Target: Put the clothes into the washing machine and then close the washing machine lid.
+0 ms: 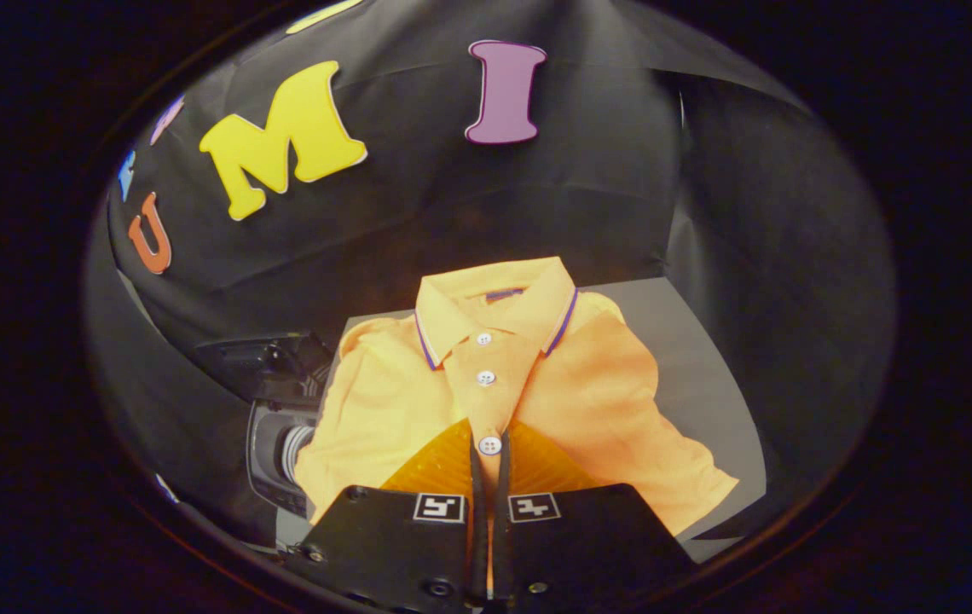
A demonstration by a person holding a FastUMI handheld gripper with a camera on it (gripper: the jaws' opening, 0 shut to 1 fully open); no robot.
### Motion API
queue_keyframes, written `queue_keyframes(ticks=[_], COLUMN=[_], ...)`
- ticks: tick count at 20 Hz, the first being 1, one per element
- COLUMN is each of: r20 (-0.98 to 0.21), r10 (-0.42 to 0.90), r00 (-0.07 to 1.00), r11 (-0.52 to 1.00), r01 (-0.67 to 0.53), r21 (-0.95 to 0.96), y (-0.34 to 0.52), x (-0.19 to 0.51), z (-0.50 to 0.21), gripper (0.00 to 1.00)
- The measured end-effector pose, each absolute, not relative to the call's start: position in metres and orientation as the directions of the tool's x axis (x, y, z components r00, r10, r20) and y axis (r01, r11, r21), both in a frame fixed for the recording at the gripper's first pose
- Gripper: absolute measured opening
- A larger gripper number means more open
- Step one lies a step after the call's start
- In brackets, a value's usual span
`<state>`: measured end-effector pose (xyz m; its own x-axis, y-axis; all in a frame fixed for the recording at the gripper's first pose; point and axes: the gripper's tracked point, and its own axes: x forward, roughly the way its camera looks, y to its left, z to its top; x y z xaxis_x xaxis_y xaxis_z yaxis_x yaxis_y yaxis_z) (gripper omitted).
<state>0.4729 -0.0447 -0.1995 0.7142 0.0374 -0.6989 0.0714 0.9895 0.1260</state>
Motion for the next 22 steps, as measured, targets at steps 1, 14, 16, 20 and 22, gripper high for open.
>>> queue_keyframes(ticks=[1,14,16,20,22], r20=[-0.688,-0.573,-0.561,-0.542,-0.540], r10=[0.044,0.200,0.226,0.282,0.305], r00=[0.724,0.795,0.796,0.792,0.785], r11=[0.989,0.975,0.969,0.956,0.949], r01=[0.066,-0.106,-0.128,-0.183,-0.203], r21=[0.133,0.194,0.209,0.229,0.240], y=[-0.041,0.087,0.114,0.166,0.192], x=[0.472,0.449,0.447,0.436,0.435], z=[-0.190,-0.091,-0.083,-0.071,-0.069], gripper=[0.06,0.05,0.05,0.05,0.05])
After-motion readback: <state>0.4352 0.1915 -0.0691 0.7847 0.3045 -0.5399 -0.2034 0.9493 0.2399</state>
